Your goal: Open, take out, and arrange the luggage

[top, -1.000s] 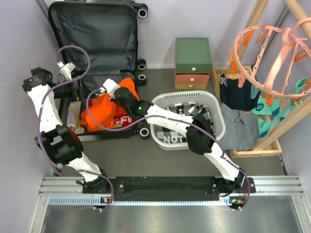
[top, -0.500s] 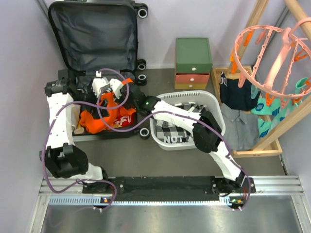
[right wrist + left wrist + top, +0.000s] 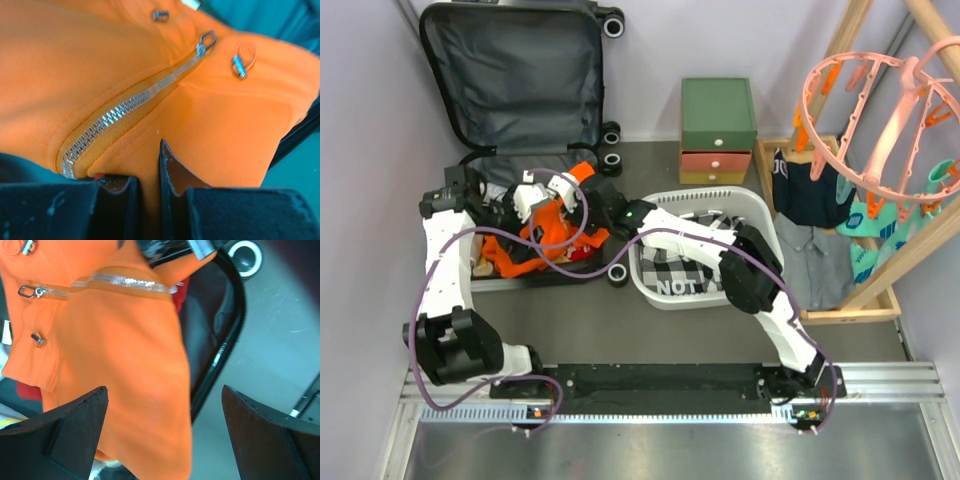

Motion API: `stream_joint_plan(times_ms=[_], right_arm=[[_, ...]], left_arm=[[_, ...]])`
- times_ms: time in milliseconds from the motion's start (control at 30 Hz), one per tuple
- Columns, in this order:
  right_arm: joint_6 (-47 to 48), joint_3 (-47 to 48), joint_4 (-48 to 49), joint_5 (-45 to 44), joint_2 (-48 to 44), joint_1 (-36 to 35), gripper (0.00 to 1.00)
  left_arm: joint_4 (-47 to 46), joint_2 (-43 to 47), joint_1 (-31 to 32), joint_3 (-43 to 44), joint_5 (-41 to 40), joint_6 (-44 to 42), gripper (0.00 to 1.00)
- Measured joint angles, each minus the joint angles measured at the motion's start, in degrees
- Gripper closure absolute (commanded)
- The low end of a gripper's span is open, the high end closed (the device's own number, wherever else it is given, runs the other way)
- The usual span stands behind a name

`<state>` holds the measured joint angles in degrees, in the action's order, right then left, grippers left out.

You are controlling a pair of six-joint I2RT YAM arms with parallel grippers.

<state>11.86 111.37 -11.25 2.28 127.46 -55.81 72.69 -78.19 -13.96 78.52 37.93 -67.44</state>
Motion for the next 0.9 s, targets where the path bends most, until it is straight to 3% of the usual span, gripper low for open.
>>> stream_joint_plan(times_ms=[400, 633, 900], right_arm=[[0.6, -0.4, -2.5, 2.2, 0.0, 0.7, 1.0], [-3.1, -0.8, 0.4, 7.6, -0.2, 2.7, 1.0], [-4.2, -0.8, 0.3, 8.8, -0.2, 3.0, 1.0]], left_arm=[[-6.3, -1.7, -4.8, -4.0, 3.3, -6.8, 0.01], [0.6, -11.6, -16.6, 0.0, 4.0, -18.7, 0.01], [2.7, -9.9, -14.7, -4.6, 5.3, -21.6, 0.01]])
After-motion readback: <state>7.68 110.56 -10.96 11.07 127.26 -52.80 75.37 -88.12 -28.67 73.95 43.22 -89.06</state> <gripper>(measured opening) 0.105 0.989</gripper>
